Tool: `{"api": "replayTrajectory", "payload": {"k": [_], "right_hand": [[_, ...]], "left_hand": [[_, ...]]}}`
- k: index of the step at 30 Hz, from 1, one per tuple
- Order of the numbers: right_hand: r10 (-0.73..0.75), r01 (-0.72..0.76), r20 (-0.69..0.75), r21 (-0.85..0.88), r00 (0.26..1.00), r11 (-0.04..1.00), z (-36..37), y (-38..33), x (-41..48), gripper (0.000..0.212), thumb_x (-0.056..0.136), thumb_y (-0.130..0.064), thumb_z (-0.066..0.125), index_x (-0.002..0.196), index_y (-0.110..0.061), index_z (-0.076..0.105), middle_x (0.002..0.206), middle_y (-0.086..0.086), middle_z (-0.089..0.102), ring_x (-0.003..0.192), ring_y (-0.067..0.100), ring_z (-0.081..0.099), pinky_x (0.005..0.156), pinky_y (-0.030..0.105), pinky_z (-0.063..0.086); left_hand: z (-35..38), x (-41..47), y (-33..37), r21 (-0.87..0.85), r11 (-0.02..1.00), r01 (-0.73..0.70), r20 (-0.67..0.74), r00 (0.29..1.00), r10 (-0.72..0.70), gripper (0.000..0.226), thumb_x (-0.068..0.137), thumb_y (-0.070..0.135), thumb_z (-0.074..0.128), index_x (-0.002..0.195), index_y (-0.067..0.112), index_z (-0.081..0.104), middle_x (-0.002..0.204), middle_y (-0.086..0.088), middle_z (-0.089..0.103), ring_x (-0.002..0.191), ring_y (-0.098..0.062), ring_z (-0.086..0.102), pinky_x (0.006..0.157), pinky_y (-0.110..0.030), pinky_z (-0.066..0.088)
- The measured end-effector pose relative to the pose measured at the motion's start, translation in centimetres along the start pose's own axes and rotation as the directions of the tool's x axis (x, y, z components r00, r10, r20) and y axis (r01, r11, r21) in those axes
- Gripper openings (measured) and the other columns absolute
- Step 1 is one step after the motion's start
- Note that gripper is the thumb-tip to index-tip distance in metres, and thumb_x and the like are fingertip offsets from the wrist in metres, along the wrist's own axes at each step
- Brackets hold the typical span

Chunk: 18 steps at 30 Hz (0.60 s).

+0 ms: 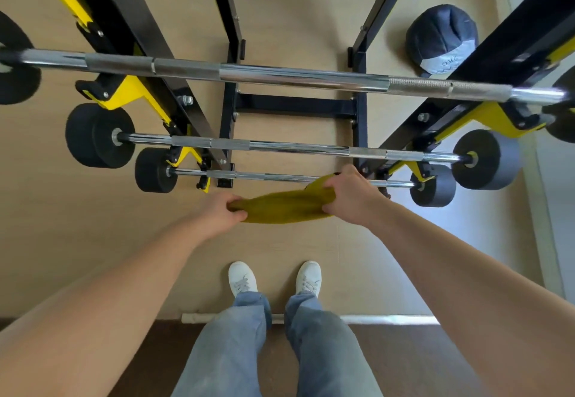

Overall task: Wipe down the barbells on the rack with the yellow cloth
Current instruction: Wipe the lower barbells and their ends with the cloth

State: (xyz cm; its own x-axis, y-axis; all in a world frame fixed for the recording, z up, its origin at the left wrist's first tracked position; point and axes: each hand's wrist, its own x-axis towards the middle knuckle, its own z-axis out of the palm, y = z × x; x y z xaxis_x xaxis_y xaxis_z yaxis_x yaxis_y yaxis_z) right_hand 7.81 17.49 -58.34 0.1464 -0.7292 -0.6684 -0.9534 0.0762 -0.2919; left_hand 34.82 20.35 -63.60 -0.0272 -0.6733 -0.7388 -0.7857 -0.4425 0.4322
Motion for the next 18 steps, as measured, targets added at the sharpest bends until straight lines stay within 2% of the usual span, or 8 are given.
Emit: {"api": "replayTrajectory", "payload": {"k": [3, 5, 7, 9, 10, 12, 15, 18], "right_hand": [[0.035, -0.035, -0.010, -0.011, 0.999, 0.999, 1.7, 1.4, 3.1, 0.038, 0.089, -0.039, 0.072, 0.124, -0.025, 0.064, 0.111, 0.000, 0.032, 0.091, 0.014, 0.044, 0.078, 0.029, 0.045], [0.034, -0.032, -0.096, 0.019, 0.995, 0.999, 2.6, 2.6, 5.1, 0.034, 0.087, -0.044, 0.073, 0.116, -0.026, 0.069, 0.124, 0.002, 0.033, 0.115, 0.022, 0.033, 0.100, 0.038, 0.040], [-0.018, 0.046, -0.188, 0.144, 0.982, 0.989, 3.1, 3.9, 7.0, 0.023, 0.085, -0.040, 0.075, 0.102, -0.025, 0.071, 0.145, -0.002, 0.034, 0.138, 0.026, 0.019, 0.115, 0.045, 0.025], [-0.043, 0.104, -0.210, 0.289, 0.977, 0.952, 3.3, 5.1, 8.7, 0.017, 0.087, -0.034, 0.075, 0.099, -0.023, 0.068, 0.136, -0.004, 0.054, 0.134, 0.023, 0.040, 0.108, 0.041, 0.040], [-0.035, 0.109, -0.210, 0.349, 0.977, 0.931, 3.3, 5.5, 9.3, 0.016, 0.089, -0.033, 0.074, 0.100, -0.023, 0.066, 0.116, -0.003, 0.064, 0.116, 0.021, 0.056, 0.091, 0.033, 0.051], [-0.003, 0.120, -0.253, 0.451, 0.967, 0.884, 3.3, 6.2, 10.8, 0.013, 0.092, -0.034, 0.070, 0.099, -0.026, 0.062, 0.090, -0.004, 0.063, 0.085, 0.016, 0.062, 0.065, 0.022, 0.049], [0.090, 0.141, -0.352, 0.580, 0.932, 0.803, 2.9, 7.2, 13.7, 0.014, 0.095, -0.036, 0.066, 0.106, -0.029, 0.060, 0.091, -0.010, 0.060, 0.084, 0.010, 0.059, 0.065, 0.021, 0.047], [0.121, 0.083, -0.489, 0.375, 0.864, 0.923, 2.4, 8.6, 17.3, 0.027, 0.097, -0.035, 0.062, 0.123, -0.027, 0.059, 0.104, -0.007, 0.062, 0.095, 0.015, 0.057, 0.078, 0.027, 0.046]], "left_hand": [[0.0, 2.5, -0.4, 0.239, 0.971, 0.029, -0.174, 0.985, 0.014, 0.036, 0.093, 0.038, 0.065, 0.127, 0.027, 0.064, 0.110, -0.001, 0.064, 0.089, -0.019, 0.062, 0.075, -0.032, 0.054], [0.3, 5.1, -0.8, 0.295, 0.953, 0.066, -0.217, 0.976, -0.001, 0.042, 0.088, 0.049, 0.067, 0.123, 0.026, 0.067, 0.118, -0.005, 0.057, 0.103, -0.025, 0.060, 0.088, -0.041, 0.055], [0.2, 7.7, -0.9, 0.245, 0.969, 0.040, -0.228, 0.974, 0.018, 0.042, 0.085, 0.052, 0.070, 0.118, 0.027, 0.069, 0.138, -0.004, 0.043, 0.127, -0.028, 0.044, 0.104, -0.046, 0.044], [-0.2, 10.1, -0.6, 0.143, 0.986, -0.088, -0.182, 0.977, 0.113, 0.034, 0.085, 0.044, 0.074, 0.112, 0.023, 0.072, 0.139, 0.003, 0.044, 0.127, -0.021, 0.043, 0.104, -0.044, 0.044], [-0.3, 10.9, -0.3, 0.114, 0.983, -0.143, -0.158, 0.974, 0.160, 0.027, 0.086, 0.039, 0.073, 0.107, 0.023, 0.072, 0.127, 0.005, 0.053, 0.117, -0.017, 0.051, 0.094, -0.039, 0.048], [-0.7, 12.4, 0.3, 0.064, 0.975, -0.215, -0.141, 0.965, 0.222, 0.011, 0.089, 0.036, 0.070, 0.096, 0.028, 0.068, 0.097, 0.007, 0.064, 0.092, -0.014, 0.062, 0.073, -0.030, 0.049], [-1.4, 14.6, 2.3, -0.030, 0.944, -0.328, -0.193, 0.929, 0.316, 0.006, 0.091, 0.038, 0.068, 0.087, 0.033, 0.067, 0.083, 0.008, 0.066, 0.079, -0.011, 0.062, 0.064, -0.028, 0.046], [-1.9, 17.5, 3.8, 0.027, 0.927, -0.375, -0.273, 0.889, 0.367, 0.008, 0.090, 0.043, 0.068, 0.093, 0.037, 0.064, 0.091, 0.014, 0.063, 0.082, -0.003, 0.056, 0.065, -0.024, 0.044]]}}
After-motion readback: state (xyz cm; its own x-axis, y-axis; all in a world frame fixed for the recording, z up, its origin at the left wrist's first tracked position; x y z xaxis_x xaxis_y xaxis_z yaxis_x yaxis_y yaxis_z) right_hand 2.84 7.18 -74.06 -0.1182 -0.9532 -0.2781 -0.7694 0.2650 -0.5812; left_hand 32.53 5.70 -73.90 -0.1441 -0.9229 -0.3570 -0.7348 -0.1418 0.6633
